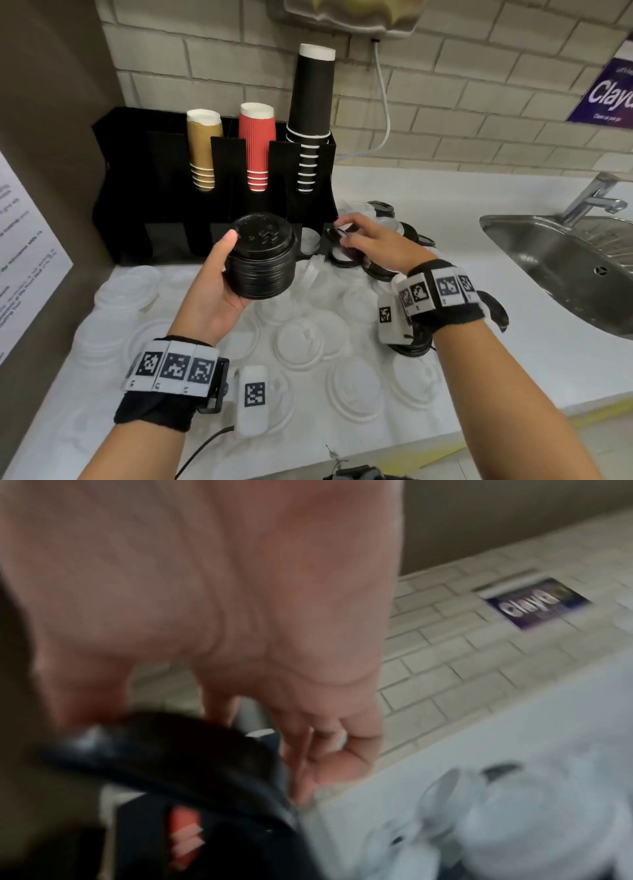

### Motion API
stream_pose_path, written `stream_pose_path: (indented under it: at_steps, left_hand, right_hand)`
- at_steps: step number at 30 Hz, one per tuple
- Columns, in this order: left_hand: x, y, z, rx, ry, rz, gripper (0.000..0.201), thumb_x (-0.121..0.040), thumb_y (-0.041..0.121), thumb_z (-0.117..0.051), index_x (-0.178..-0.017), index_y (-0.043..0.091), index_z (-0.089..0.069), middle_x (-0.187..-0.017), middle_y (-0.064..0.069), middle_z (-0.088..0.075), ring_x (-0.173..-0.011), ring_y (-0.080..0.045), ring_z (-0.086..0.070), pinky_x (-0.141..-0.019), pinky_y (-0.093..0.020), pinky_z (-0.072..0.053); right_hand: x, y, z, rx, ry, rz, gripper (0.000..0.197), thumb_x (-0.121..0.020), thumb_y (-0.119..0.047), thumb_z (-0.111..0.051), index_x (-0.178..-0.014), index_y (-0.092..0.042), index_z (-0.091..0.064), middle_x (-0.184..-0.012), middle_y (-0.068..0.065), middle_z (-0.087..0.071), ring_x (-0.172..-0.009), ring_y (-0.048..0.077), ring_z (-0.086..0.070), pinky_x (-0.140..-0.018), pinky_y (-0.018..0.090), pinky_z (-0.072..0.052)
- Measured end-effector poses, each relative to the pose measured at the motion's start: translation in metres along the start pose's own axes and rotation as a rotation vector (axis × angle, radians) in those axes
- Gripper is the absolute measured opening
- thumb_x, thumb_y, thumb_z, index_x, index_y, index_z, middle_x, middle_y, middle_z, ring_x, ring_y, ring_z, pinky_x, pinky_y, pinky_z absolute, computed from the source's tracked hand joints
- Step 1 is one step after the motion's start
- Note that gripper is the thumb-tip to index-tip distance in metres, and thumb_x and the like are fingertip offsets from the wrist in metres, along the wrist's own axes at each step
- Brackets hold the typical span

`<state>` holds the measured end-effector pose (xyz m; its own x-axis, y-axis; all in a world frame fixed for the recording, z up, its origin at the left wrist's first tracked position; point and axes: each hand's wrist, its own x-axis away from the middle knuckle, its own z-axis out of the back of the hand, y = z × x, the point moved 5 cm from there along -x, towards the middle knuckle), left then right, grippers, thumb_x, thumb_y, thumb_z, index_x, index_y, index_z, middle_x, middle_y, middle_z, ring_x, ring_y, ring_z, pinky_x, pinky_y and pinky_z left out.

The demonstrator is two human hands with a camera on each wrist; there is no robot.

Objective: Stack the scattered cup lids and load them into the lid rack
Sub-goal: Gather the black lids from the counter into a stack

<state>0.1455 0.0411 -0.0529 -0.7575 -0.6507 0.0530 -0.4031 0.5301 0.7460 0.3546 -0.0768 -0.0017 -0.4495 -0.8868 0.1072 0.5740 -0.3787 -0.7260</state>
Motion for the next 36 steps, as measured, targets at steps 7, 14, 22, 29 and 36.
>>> stream_pose_path:
  at_steps: [7, 14, 22, 29, 36]
  left_hand:
    - [0.001, -0.015, -0.012, -0.117, 0.019, 0.06, 0.064, -0.077, 0.042, -0.063, -0.132, 0.01, -0.056, -0.127, -0.011, -0.065, -0.114, -0.022, -0.064, -0.088, -0.034, -0.056]
    - [0.005, -0.019, -0.016, -0.178, -0.051, 0.093, 0.055, -0.082, 0.039, -0.057, -0.132, 0.018, -0.057, -0.125, -0.008, -0.067, -0.113, -0.021, -0.065, -0.077, -0.03, -0.058]
    - [0.005, -0.023, -0.021, -0.176, -0.065, 0.126, 0.053, -0.084, 0.036, -0.053, -0.134, 0.016, -0.055, -0.124, -0.011, -0.066, -0.113, -0.024, -0.064, -0.079, -0.03, -0.059]
    - [0.003, -0.024, -0.02, -0.099, -0.082, 0.13, 0.047, -0.085, 0.035, -0.055, -0.128, 0.015, -0.06, -0.12, -0.01, -0.069, -0.108, -0.021, -0.067, -0.074, -0.028, -0.058]
    - [0.001, -0.025, -0.019, -0.065, -0.09, 0.146, 0.047, -0.086, 0.037, -0.055, -0.126, 0.014, -0.062, -0.123, -0.012, -0.067, -0.113, -0.022, -0.065, -0.078, -0.028, -0.057]
  right_hand:
    - [0.029, -0.05, -0.047, -0.481, 0.16, 0.344, 0.033, -0.089, -0.03, -0.058, -0.121, -0.021, -0.062, -0.111, 0.016, -0.06, -0.103, 0.019, -0.059, -0.094, 0.032, -0.047]
    - [0.042, -0.044, -0.056, -0.422, 0.296, 0.372, 0.026, -0.087, -0.016, -0.069, -0.113, -0.017, -0.07, -0.119, 0.001, -0.063, -0.117, 0.01, -0.055, -0.102, 0.03, -0.044]
    - [0.044, -0.043, -0.058, -0.394, 0.29, 0.335, 0.026, -0.085, -0.019, -0.07, -0.111, -0.022, -0.07, -0.12, 0.002, -0.059, -0.115, 0.005, -0.054, -0.102, 0.03, -0.045]
    - [0.042, -0.043, -0.06, -0.411, 0.29, 0.35, 0.026, -0.085, -0.022, -0.07, -0.11, -0.031, -0.069, -0.122, -0.001, -0.057, -0.118, 0.003, -0.051, -0.102, 0.025, -0.043]
    - [0.043, -0.043, -0.063, -0.395, 0.305, 0.349, 0.029, -0.084, -0.025, -0.07, -0.109, -0.038, -0.065, -0.126, -0.008, -0.052, -0.121, -0.004, -0.046, -0.103, 0.019, -0.039]
